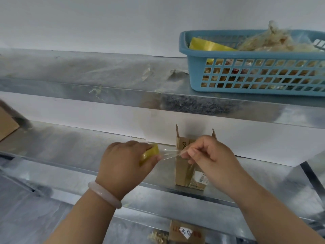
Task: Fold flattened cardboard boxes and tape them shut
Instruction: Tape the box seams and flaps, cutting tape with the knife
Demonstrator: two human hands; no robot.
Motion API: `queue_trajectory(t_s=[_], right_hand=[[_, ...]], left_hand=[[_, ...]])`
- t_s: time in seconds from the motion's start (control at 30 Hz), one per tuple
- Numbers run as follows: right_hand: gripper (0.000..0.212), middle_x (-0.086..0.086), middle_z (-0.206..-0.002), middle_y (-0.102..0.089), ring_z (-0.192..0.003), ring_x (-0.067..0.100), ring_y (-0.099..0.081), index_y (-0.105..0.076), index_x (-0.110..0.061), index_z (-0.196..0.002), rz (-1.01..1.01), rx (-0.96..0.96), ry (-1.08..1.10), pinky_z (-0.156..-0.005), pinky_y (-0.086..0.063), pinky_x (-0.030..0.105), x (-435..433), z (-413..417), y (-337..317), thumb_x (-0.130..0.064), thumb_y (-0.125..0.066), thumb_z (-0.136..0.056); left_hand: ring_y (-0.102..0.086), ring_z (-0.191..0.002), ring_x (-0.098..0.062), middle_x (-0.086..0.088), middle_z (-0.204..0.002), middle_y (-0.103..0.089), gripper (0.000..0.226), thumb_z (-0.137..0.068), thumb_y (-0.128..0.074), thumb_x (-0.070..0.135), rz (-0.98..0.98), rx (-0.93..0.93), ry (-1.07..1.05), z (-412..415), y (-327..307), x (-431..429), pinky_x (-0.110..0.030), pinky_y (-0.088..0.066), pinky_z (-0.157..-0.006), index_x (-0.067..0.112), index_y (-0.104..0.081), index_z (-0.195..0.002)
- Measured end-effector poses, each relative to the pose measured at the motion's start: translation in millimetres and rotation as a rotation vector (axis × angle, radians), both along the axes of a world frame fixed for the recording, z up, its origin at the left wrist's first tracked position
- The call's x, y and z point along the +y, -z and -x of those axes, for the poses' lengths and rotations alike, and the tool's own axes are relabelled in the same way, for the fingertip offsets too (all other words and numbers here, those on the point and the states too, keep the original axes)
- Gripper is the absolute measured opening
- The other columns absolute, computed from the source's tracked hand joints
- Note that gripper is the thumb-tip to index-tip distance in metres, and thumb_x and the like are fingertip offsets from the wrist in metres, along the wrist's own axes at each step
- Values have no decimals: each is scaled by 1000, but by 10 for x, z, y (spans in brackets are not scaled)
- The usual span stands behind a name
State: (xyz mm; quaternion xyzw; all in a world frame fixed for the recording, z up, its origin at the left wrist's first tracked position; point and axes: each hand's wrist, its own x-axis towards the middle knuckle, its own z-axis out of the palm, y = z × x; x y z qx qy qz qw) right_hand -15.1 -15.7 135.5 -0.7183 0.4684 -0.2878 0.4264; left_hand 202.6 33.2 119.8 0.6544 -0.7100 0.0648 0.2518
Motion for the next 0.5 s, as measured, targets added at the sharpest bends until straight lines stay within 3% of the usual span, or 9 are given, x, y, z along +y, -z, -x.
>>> queue_trajectory(t_s=[0.07,0.17,0.27,0.37,0.43,0.5], right_hand=[[12,-20,-97,-73,-88,3,-70,-60,-18,-91,-74,-117,27,-82,-54,27,84,-44,-24,-16,-52,-100],[14,5,-94,-76,-89,23,-74,-58,-4,-91,-296,-469,162,-80,-58,39,194,-131,-1,-7,-48,-100],[17,18,-90,-74,-83,30,-73,-63,-2,-88,-493,-691,298,-80,-59,44,270,-146,20,-4,-50,-99],[9,15,-83,-73,-76,26,-72,-63,-6,-89,-503,-725,340,-84,-57,48,359,-138,77,-14,-65,-88],[25,14,-80,-73,-72,24,-71,-62,-8,-90,-426,-690,384,-81,-59,45,417,-127,105,-21,-75,-72],[25,14,-77,-73,-68,24,-72,-62,-8,-94,-354,-660,454,-77,-61,39,459,-108,135,-11,-77,-74]], left_hand=[[-62,-61,-12,10,-71,-69,49,-82,-42,70,3,32,6,-28,-50,11,-33,-52,-61,33,-73,-89],[-59,-58,-10,11,-66,-65,47,-81,-44,69,17,38,78,-13,-87,39,-33,-50,-57,32,-72,-81],[-59,-59,-12,10,-66,-65,45,-80,-44,68,32,47,108,39,-51,56,-32,-50,-57,31,-71,-78],[-60,-61,-12,11,-67,-64,44,-79,-42,68,24,53,131,69,-3,58,-29,-48,-57,34,-70,-79],[-60,-62,-11,12,-68,-64,44,-79,-41,69,21,42,155,95,32,68,-28,-47,-57,35,-69,-80],[-59,-65,-10,12,-69,-62,49,-78,-37,73,-7,37,164,123,49,71,-26,-44,-59,36,-68,-82]])
